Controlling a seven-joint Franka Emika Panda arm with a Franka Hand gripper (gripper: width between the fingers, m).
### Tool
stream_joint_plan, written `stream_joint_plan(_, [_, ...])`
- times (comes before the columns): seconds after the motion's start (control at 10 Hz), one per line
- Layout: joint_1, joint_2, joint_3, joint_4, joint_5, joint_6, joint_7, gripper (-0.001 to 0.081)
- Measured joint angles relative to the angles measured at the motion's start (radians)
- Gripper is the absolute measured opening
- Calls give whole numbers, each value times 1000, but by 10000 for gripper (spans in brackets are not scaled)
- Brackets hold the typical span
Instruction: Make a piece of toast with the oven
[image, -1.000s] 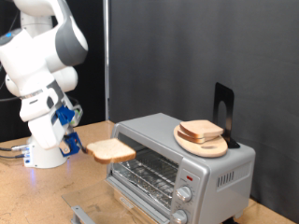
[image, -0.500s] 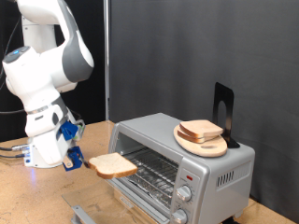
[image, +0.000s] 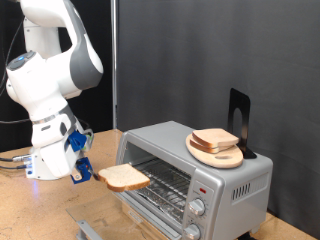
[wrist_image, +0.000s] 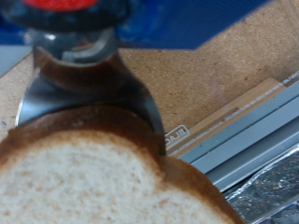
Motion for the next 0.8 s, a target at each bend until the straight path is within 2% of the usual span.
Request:
stream_joint_plan(0.3, [6, 6, 40, -20, -7, 95, 3, 365])
stream_joint_plan(0.8, [10, 8, 107, -42, -17, 119, 40, 365])
